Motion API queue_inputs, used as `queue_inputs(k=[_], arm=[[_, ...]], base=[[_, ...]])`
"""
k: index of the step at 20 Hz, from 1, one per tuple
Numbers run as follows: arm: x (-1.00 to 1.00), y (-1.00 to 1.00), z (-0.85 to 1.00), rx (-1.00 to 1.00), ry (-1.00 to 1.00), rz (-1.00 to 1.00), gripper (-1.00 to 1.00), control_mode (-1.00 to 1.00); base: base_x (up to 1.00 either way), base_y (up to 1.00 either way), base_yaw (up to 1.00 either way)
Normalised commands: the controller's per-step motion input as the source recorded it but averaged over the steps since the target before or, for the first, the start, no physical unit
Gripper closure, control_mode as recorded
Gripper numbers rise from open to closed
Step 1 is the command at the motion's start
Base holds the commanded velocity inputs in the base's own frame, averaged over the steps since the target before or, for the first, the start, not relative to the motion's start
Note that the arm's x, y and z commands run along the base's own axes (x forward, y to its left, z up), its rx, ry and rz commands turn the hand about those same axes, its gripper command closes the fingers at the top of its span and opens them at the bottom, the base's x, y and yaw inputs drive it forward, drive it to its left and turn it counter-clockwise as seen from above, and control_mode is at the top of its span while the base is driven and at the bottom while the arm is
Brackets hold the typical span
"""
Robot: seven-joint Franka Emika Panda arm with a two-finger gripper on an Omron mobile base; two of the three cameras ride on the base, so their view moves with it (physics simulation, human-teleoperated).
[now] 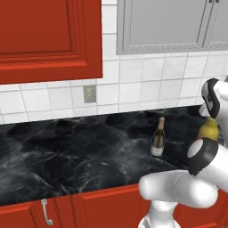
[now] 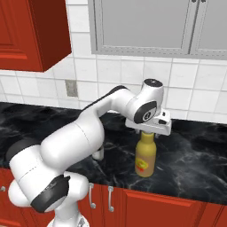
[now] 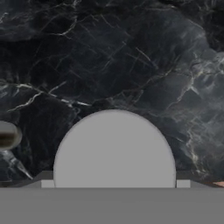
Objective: There is a wine glass and glass cup on the dining counter. Place the wine bottle next to the wine glass and the juice bottle next to the glass cup.
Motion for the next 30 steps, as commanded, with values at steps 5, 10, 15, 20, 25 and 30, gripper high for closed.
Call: queue_inputs(k=[5,10,15,20,25,30], arm=[[-0.08,0.06,0.13,0.0,-0.03,0.0,1.0,-1.0],[-0.24,0.1,0.48,0.0,-0.03,0.02,1.0,-1.0],[-0.33,0.07,0.45,0.0,0.0,0.0,1.0,-1.0],[-0.34,0.11,0.36,0.08,-0.01,-0.05,1.0,-1.0],[-0.35,0.09,0.27,0.01,-0.06,-0.02,1.0,-1.0],[-0.23,0.11,0.17,0.0,-0.01,0.0,1.0,-1.0]], base=[[0.0,0.0,0.0],[0.0,0.0,0.0],[0.0,0.0,0.0],[0.0,0.0,0.0],[0.0,0.0,0.0],[0.0,0.0,0.0]])
